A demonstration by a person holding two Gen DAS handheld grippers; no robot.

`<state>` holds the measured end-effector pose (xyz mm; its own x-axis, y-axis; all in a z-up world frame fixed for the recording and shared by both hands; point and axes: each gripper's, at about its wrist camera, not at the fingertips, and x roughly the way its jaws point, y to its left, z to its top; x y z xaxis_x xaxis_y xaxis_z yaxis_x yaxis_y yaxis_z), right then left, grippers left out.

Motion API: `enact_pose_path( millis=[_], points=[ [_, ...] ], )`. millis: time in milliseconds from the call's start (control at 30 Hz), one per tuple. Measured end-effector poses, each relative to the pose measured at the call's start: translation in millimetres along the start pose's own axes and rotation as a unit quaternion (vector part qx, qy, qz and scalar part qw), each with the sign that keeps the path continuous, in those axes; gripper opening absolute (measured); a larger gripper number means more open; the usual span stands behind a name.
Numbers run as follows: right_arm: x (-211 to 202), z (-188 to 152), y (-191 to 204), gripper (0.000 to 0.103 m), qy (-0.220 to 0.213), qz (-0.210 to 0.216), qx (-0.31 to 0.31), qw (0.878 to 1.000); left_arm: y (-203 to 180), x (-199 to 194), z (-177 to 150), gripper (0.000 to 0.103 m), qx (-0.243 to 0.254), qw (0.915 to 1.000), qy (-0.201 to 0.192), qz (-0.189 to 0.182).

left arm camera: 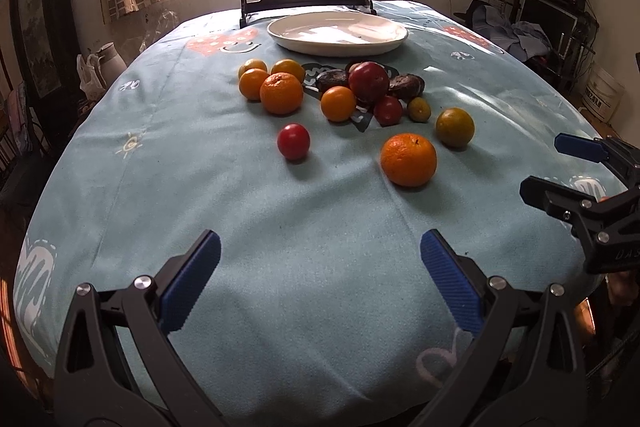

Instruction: Organize fruits

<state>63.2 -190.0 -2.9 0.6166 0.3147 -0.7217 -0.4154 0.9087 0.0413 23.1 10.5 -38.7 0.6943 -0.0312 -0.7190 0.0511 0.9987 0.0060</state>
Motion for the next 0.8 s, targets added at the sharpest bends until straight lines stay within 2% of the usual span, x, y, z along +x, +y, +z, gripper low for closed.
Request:
enact_pose_path(
  millis=[67, 133, 233, 367, 467, 567, 700, 800],
  points=[
    [9.5, 7.9, -4.1, 0.101, 0.005, 0.003, -0.003, 1.000, 3.1, 4.2, 0.2, 0.101, 0.003, 0.9999, -0.001, -0.015],
    [20.8, 16.8, -8.7, 0.089, 0.012, 0.003, -0.003, 1.000, 4.9, 8.4, 1.6, 0.101, 0.009, 0.9996, -0.002, -0.027],
    [41.3, 30.5, -15.3, 0.079, 0.032, 0.008, -0.001, 0.999, 4.9, 13.9, 5.4, 0.101, 0.015, 0.9988, -0.005, -0.047],
    [60.8, 42.3, -13.6, 0.078, 0.049, 0.024, -0.018, 0.998, 1.4, 20.4, 13.1, 0.100, 0.027, 0.9976, -0.005, -0.063],
    [70.6, 47.4, -12.7, 0.076, 0.054, 0.033, -0.025, 0.998, -0.3, 26.1, 20.0, 0.092, 0.032, 0.9967, -0.005, -0.075],
    [82.4, 47.6, -17.2, 0.066, 0.072, 0.040, -0.016, 0.997, -3.8, 32.8, 26.8, 0.083, 0.039, 0.9948, 0.001, -0.094],
    [87.8, 46.2, -21.7, 0.043, 0.079, 0.081, -0.003, 0.994, -15.0, 36.5, 32.7, 0.083, 0.061, 0.9927, 0.000, -0.104],
    [84.9, 43.5, -24.5, 0.042, 0.076, 0.096, 0.009, 0.992, -23.1, 41.9, 39.6, 0.083, 0.070, 0.9914, 0.002, -0.111]
  ],
)
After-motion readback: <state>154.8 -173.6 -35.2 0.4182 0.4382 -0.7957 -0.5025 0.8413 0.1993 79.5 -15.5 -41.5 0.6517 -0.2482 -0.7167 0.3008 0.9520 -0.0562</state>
